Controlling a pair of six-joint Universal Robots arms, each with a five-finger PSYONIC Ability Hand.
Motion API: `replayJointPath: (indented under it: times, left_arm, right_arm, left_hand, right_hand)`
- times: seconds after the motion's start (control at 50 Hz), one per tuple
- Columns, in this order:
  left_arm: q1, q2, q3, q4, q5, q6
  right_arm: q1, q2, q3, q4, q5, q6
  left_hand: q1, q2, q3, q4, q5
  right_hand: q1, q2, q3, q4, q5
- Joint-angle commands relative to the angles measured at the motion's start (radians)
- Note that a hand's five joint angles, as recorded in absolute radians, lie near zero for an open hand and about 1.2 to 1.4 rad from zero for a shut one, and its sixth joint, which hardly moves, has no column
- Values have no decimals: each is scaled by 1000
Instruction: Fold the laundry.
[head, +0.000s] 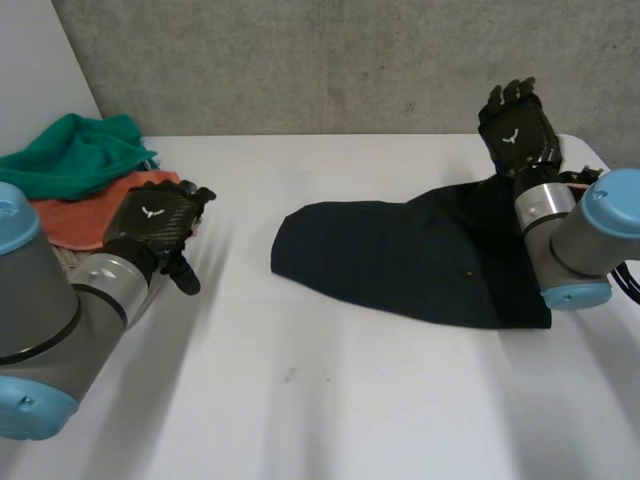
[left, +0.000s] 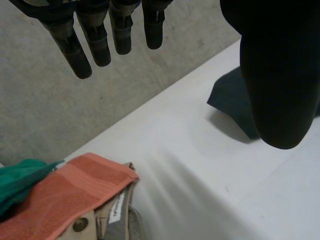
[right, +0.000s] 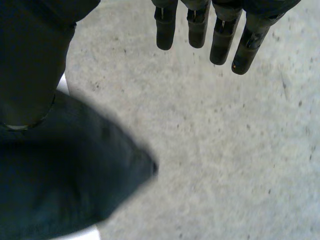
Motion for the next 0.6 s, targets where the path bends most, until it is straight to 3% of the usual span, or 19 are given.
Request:
replayJointPath:
  times: [0.02, 0.12, 0.2, 0.32, 0.4, 0.6]
  left_arm:
    - [-28, -81, 73, 0, 18, 0]
    - [-42, -181, 168, -2, 79, 6]
    - [-48, -265, 246, -5, 122, 38]
    - [-89, -385, 356, -9, 194, 138]
    - [-106, -468, 428, -6, 221, 213]
    - [-126, -653, 615, -8, 225, 279]
  right_arm:
    - [-1, -253, 66, 337, 89, 168]
    - [-10, -431, 68, 690, 83, 286]
    - [-9, -473, 72, 880, 83, 328]
    - [-13, -478, 146, 1037, 76, 374]
    - [-13, -478, 251, 1004, 59, 408]
    - [-48, -450, 469, 677, 34, 414]
  left_hand:
    - [36, 20, 11, 24, 14]
    - [95, 79, 70, 83, 73]
    - [95, 79, 70, 83, 73]
    - [95, 79, 70, 83, 73]
    - [98, 82, 73, 86, 76]
    - [283, 266, 257, 270, 261]
  right_hand:
    - [-32, -42, -38, -56, -61]
    - [-32, -42, -38, -56, -61]
    - [-32, -42, -38, -56, -61]
    - [-32, -42, -38, -56, -61]
    - [-32, -42, -38, -56, -61]
    - [52, 41, 46, 27, 23]
